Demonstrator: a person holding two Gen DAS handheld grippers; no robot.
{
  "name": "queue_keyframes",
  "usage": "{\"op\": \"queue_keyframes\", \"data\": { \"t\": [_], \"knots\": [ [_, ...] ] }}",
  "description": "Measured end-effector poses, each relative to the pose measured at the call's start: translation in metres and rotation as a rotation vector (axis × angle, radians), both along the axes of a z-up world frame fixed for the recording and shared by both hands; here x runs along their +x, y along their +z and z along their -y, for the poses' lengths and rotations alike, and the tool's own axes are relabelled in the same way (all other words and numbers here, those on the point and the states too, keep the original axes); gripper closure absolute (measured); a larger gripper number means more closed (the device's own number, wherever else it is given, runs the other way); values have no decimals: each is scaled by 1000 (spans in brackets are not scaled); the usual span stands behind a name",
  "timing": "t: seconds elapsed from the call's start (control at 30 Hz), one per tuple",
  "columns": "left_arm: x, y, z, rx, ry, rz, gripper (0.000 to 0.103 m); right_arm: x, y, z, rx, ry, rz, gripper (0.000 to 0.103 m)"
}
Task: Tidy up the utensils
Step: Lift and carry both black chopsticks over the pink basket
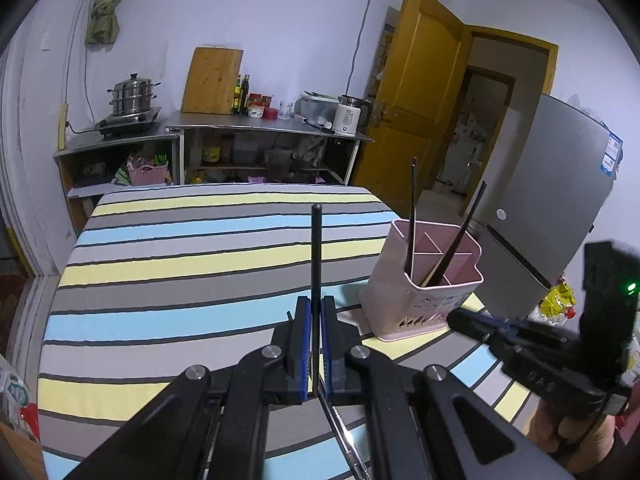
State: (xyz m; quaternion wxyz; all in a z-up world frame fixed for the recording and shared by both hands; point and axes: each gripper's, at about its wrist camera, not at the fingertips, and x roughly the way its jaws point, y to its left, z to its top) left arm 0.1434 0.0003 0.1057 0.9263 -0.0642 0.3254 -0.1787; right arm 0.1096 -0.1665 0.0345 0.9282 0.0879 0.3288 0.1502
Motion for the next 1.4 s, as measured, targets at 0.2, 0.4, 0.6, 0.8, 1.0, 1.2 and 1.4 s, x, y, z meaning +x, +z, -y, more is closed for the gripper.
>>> {"op": "queue_keyframes", "data": {
  "t": [0.2,0.4,0.6,0.8,1.0,1.2,1.4],
  "knots": [
    [0,1,-8,-12,10,0,98,12,-37,-3,17,6,-103,99],
    [0,4,-17,-26,23,10,98,29,-72,-10,5,-3,-180,90],
    [-2,3,-25,-41,31,13,98,46,-96,-14,-16,-16,-236,86],
    [1,1,-31,-50,36,7,98,61,-109,-21,-50,-27,-266,86],
    [7,-4,-35,-60,41,-6,98,72,-120,-27,-87,-44,-301,86],
    [10,-7,-34,-61,41,-15,99,82,-121,-32,-122,-65,-301,86],
    [12,-8,-33,-62,41,-19,98,93,-121,-40,-182,-54,-302,94]
  ]
}}
